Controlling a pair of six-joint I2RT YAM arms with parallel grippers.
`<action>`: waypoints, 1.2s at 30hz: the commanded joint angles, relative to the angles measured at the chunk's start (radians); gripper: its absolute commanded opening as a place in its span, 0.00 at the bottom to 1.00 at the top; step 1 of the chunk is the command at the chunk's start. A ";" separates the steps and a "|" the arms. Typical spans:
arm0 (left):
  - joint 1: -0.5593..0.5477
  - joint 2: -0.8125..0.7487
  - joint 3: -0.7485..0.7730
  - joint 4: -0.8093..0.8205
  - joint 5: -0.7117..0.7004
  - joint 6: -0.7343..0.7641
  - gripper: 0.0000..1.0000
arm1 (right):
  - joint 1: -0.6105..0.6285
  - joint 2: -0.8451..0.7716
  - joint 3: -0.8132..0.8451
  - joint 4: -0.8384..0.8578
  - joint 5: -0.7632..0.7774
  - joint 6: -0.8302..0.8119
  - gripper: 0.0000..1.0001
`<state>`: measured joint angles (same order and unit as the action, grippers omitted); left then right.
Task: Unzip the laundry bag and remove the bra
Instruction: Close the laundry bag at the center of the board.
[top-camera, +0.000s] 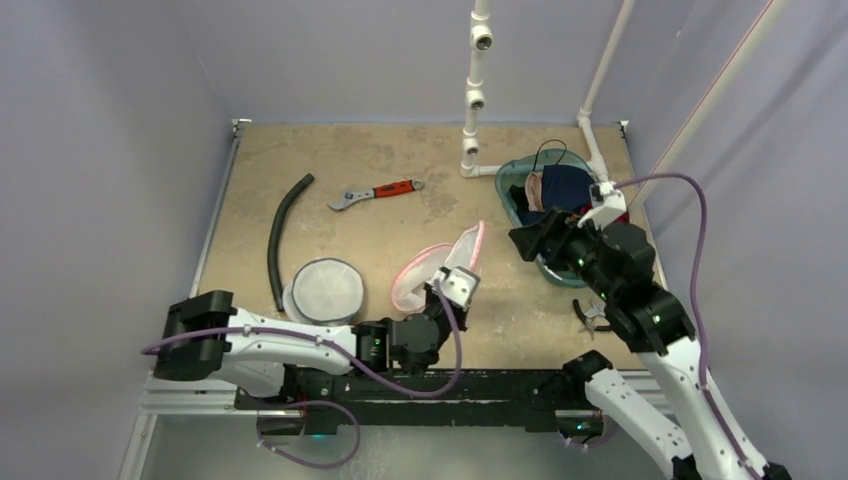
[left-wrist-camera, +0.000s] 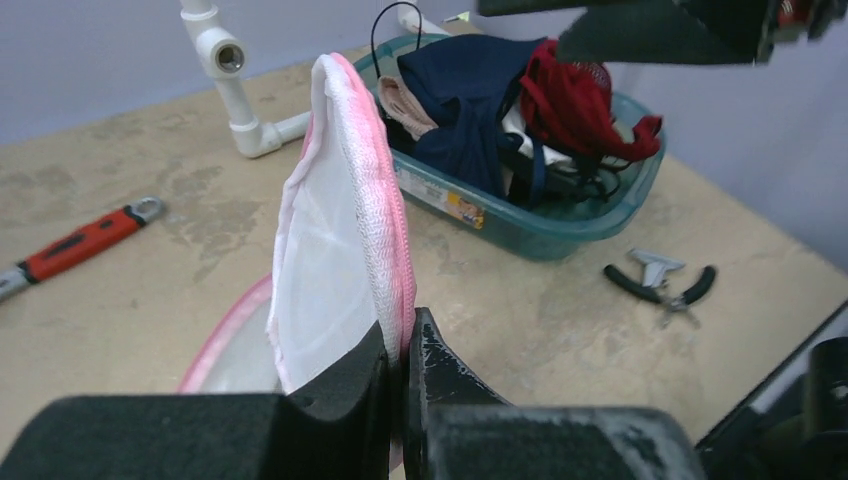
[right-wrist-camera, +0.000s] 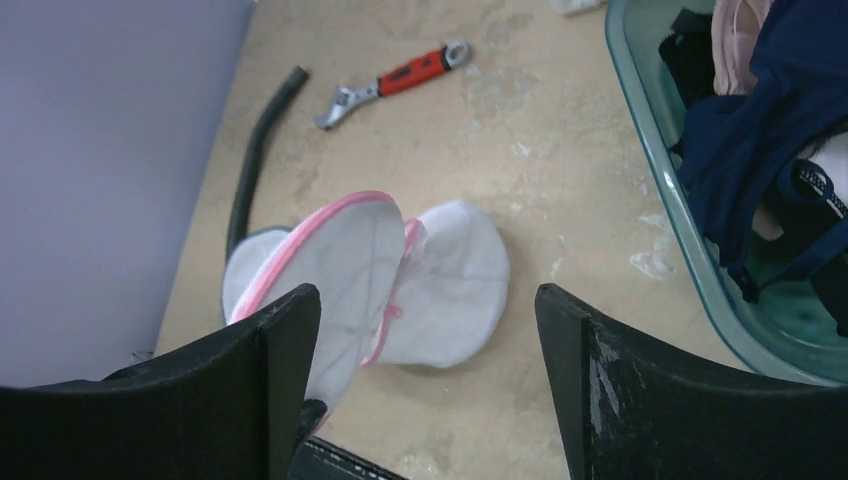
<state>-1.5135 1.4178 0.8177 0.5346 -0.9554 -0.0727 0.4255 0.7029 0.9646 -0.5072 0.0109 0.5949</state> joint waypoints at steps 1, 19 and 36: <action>0.036 -0.118 -0.088 0.141 0.089 -0.224 0.00 | 0.002 -0.132 -0.121 0.173 0.012 0.030 0.82; 0.234 -0.396 -0.679 0.546 0.123 -0.951 0.00 | 0.003 -0.243 -0.568 0.648 -0.313 0.030 0.73; 0.415 0.109 -0.841 1.245 0.419 -1.119 0.00 | 0.039 0.170 -0.594 0.825 -0.456 0.023 0.78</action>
<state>-1.1137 1.4807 0.0151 1.4345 -0.6399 -1.1454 0.4461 0.8268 0.3435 0.2390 -0.4343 0.6346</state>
